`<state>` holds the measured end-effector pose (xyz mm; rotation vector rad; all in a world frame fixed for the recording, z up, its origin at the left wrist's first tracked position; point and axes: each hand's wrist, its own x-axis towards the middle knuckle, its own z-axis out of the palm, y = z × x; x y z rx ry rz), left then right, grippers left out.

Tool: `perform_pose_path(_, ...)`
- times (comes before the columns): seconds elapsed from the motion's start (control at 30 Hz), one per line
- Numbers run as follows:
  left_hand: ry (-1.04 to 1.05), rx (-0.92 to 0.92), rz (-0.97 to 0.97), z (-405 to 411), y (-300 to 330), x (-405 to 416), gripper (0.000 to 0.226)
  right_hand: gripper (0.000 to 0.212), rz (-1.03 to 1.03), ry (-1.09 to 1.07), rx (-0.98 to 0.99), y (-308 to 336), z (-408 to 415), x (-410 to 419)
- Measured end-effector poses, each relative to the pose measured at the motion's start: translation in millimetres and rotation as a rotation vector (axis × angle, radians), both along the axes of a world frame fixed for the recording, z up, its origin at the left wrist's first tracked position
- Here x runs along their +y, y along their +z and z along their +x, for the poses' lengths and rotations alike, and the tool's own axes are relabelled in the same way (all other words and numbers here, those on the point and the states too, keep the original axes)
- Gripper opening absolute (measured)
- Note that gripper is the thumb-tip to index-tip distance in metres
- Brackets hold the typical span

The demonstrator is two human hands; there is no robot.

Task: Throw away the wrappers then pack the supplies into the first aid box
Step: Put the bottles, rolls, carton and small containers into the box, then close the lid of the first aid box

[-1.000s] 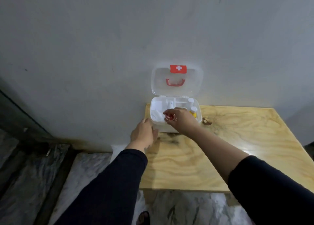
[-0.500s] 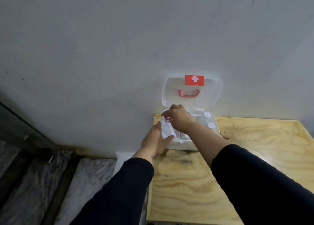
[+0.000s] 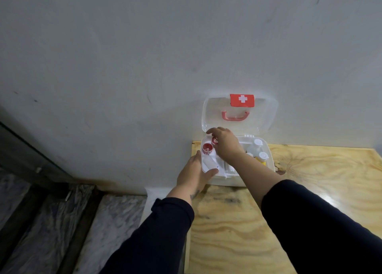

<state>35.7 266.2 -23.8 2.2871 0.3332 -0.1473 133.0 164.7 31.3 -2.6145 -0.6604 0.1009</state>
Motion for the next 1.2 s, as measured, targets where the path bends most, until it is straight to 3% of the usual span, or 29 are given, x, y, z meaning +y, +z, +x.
perform_pose_path(0.33,0.009,0.015,0.007,-1,4,-1,0.082,0.039,-0.013,0.000,-0.057,10,-7,-14)
perform_pose_path(0.47,0.028,0.045,-0.016,-2,3,-2,0.081,0.028,0.020,-0.059,-0.327,39,-10,-30)
perform_pose_path(0.6,0.037,0.035,-0.044,-5,0,-3,0.082,0.039,0.048,-0.128,-0.571,71,8,-48)
perform_pose_path(0.8,0.037,-0.010,0.005,-13,11,-8,0.068,0.049,-0.094,-0.127,-0.429,80,34,-58)
perform_pose_path(1.07,0.027,0.052,0.018,-6,16,-3,0.088,0.033,-0.067,-0.071,-0.644,73,8,-71)
perform_pose_path(1.2,0.130,-0.035,0.065,-12,51,-16,0.088,0.034,-0.091,-0.028,-0.712,68,-20,-88)
